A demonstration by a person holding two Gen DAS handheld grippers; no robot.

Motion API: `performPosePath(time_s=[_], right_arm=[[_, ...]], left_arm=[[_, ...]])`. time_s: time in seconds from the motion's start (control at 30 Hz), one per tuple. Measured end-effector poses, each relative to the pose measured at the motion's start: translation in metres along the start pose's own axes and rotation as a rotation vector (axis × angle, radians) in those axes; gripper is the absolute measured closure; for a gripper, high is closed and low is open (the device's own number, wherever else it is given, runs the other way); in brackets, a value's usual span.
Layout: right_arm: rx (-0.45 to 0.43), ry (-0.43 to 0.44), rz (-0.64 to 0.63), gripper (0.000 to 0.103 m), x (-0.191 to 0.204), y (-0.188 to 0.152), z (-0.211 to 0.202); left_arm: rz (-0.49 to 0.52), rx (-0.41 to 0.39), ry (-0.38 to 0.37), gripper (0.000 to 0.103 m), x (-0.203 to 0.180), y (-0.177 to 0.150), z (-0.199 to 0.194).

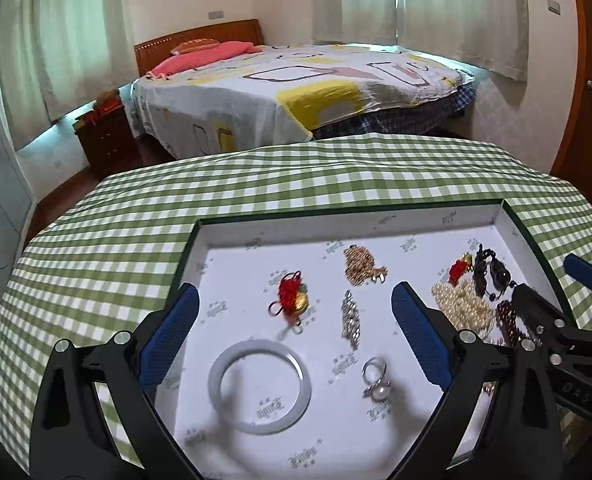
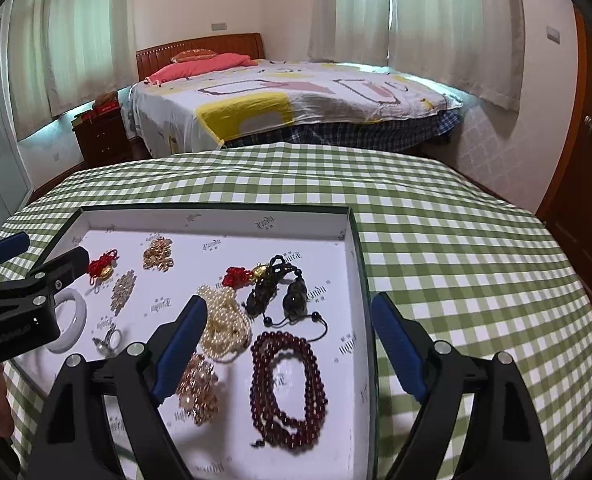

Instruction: Organize jewelry

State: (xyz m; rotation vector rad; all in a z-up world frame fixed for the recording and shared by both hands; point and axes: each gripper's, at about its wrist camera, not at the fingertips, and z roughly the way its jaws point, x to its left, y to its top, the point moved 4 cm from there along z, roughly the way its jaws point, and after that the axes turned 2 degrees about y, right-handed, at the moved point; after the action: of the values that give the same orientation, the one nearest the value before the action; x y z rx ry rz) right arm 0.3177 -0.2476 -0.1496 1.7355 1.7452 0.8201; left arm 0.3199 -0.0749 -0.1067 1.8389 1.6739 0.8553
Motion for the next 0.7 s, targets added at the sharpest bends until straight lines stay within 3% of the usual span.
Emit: performPosePath(time_s=[0.53,0.7], right_arm=[[-0.08,0.018,-0.016,0.02,0.018,-0.011,-0.066],[-0.113,0.039,-0.021,0.02,0.026,-0.008,-0.093]], left_arm=[[-0.022,-0.056,-0.018,0.008,0.017,-0.018,-0.072],[-0.062,-0.074,0.01,0.006,0.029,-0.024,-0.1]])
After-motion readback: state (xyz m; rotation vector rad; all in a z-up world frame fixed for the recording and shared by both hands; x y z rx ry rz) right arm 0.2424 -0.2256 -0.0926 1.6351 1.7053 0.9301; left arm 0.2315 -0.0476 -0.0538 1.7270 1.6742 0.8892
